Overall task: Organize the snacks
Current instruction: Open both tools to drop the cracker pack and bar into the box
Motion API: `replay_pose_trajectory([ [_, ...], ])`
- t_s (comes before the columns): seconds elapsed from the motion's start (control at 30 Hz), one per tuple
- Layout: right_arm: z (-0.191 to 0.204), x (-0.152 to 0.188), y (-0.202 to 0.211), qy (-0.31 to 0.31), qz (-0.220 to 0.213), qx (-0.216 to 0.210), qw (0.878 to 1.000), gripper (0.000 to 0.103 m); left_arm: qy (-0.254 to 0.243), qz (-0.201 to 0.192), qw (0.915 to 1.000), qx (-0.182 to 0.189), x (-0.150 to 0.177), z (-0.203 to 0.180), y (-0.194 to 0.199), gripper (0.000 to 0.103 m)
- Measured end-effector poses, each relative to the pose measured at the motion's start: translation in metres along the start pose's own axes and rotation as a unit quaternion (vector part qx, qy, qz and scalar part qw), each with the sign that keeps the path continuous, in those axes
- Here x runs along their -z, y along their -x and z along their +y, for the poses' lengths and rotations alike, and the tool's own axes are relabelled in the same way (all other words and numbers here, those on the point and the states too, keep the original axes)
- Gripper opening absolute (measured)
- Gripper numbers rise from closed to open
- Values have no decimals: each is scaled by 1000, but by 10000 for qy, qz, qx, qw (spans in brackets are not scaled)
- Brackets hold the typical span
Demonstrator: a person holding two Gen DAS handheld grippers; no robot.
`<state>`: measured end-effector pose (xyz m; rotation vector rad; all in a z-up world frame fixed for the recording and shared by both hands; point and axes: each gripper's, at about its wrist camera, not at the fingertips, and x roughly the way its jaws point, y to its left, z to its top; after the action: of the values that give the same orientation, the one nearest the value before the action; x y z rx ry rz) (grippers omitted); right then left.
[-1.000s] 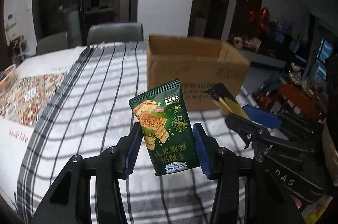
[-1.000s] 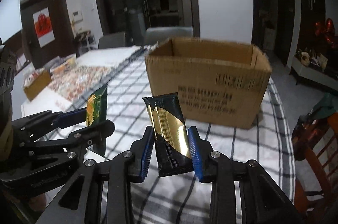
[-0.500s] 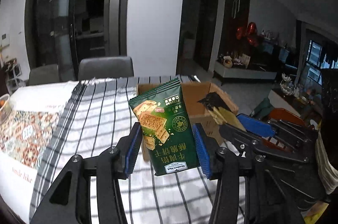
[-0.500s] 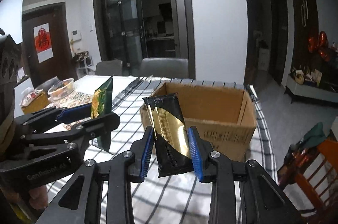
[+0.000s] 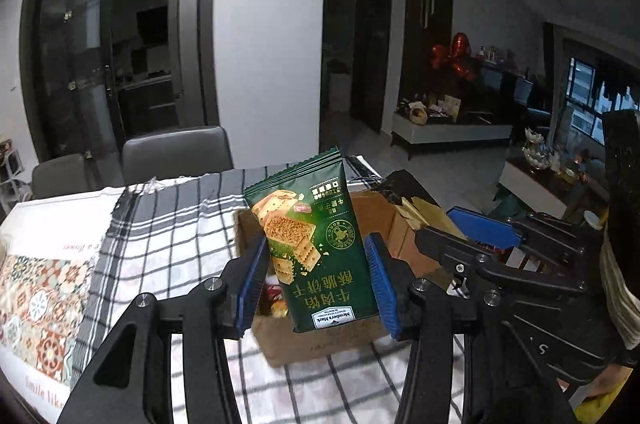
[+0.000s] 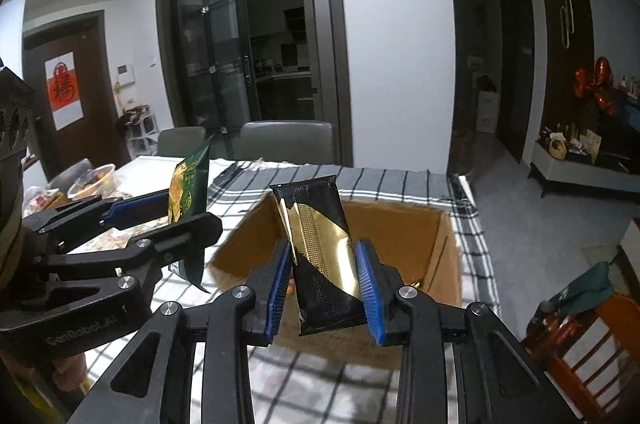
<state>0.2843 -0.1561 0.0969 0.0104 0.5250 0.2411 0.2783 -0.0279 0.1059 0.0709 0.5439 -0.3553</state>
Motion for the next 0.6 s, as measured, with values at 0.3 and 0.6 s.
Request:
replay_pose_trajectory([
  [0.3, -25, -12, -41, -173, 181, 219, 9994, 35, -149, 128, 9998, -6, -10, 7, -48, 49],
  [0.6, -29, -4, -52, -307, 315, 267, 9987, 51, -11, 257, 9993, -267, 1, 19, -55, 68],
])
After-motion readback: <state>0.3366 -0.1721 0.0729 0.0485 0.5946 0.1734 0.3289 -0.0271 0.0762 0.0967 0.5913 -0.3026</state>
